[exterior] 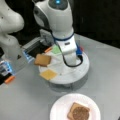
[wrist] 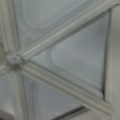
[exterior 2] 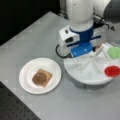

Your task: Ingredient selection for cheeseburger or sandwich

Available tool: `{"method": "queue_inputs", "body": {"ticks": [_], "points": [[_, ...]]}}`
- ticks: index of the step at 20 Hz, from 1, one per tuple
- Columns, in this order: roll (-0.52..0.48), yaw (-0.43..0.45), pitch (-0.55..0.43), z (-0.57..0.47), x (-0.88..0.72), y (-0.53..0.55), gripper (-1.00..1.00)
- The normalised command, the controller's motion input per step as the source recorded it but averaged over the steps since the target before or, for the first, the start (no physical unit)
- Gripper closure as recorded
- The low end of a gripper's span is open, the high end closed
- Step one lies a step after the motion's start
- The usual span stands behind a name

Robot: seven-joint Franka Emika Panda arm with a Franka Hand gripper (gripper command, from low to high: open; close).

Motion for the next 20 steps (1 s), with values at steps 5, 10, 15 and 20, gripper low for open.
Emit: {"method": "queue_inputs", "body": {"ticks": [5, 10, 15, 20], "points": [[-0.044, -0.652, 0.001, 0.26, -0.11, -0.07, -1.0], [-0.068, -0.53, 0.0, 0.17, -0.27, -0.11, -1.0], [-0.074, -0.343, -0.047, 0.02, -0.28, -0.04, -1.0], [-0.129, -0.24, -0.084, -0.06, -0.38, -0.03, -1.0]]}}
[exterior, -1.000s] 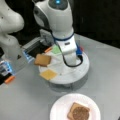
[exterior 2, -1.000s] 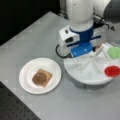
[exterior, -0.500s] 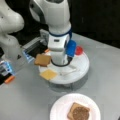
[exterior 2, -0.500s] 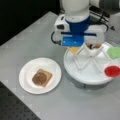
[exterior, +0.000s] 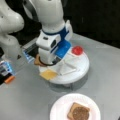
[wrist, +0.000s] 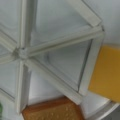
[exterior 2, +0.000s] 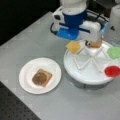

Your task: Ingredient selection for cheeseburger or sandwich

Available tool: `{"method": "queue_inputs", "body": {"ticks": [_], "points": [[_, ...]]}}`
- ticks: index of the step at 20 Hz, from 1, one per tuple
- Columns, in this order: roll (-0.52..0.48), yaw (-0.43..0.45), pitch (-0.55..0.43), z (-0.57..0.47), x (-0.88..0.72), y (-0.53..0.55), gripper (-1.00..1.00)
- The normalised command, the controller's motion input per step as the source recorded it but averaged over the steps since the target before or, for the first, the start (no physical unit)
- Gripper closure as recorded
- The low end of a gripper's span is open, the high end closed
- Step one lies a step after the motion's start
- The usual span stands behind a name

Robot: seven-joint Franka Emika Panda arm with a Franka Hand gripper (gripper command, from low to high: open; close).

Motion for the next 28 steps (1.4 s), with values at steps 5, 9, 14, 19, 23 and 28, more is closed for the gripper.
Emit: {"method": "queue_inputs", "body": {"ticks": [5, 9, 14, 19, 23, 28], "points": [[-0.125, -0.06, -0.09, -0.09, -0.47, -0.17, -1.0], [-0.086, 0.033, -0.111, -0.15, -0.45, -0.29, -1.0], [-0.07, 0.13, -0.124, -0.21, -0.34, -0.34, -1.0], [-0.05, 0.154, -0.157, -0.21, -0.2, -0.27, -1.0], [0.039, 0.142, -0.179, -0.24, -0.06, -0.1, -1.0], [0.163, 0.083, -0.212, -0.28, -0.01, 0.1, -1.0]]}}
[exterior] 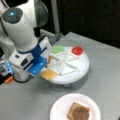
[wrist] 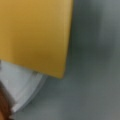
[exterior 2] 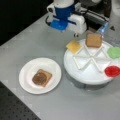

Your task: Ingredient selection for cheeseburger or sandwich

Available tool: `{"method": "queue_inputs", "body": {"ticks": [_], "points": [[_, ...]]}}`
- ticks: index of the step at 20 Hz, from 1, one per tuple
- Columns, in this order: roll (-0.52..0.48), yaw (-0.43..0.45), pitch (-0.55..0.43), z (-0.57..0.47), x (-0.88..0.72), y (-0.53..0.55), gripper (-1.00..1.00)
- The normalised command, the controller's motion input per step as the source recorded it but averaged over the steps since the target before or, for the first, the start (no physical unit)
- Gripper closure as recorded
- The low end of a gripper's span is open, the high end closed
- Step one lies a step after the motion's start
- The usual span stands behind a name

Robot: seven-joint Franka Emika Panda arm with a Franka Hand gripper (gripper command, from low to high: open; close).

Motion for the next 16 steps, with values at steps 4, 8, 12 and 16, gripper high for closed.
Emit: {"method": "queue_inputs", "body": {"ticks": [4, 8, 12, 16], "points": [[0.275, 0.008, -0.242, -0.26, -0.07, 0.12, -1.0], [0.371, -0.037, -0.272, -0.24, -0.14, 0.04, -1.0], [0.309, -0.061, -0.249, -0.15, -0.17, -0.01, -1.0], [0.314, -0.037, -0.228, -0.15, -0.13, 0.07, -1.0]]}}
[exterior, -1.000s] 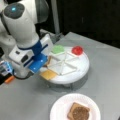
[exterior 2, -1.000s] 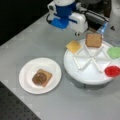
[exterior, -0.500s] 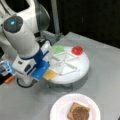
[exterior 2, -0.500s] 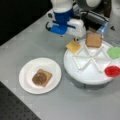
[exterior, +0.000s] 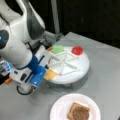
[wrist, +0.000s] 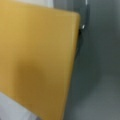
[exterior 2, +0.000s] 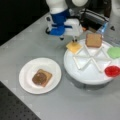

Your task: Ingredient selection for cheeseburger or sandwich

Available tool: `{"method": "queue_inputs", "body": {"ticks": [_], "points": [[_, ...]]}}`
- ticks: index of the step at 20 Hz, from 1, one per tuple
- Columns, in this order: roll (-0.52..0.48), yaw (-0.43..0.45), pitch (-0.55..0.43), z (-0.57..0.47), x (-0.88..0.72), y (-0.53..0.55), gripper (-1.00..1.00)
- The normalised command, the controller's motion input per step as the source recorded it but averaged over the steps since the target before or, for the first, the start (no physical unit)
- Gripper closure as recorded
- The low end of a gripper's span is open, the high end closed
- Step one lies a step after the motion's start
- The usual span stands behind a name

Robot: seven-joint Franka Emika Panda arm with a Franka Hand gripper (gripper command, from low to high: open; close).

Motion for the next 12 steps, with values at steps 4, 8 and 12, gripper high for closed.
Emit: {"method": "queue_inputs", "body": {"ticks": [4, 8, 12], "points": [[0.332, -0.022, -0.15, -0.16, -0.06, 0.18, -1.0], [0.304, -0.045, -0.091, -0.1, -0.03, 0.25, -1.0], [0.189, -0.03, -0.076, -0.05, -0.03, 0.25, -1.0]]}}
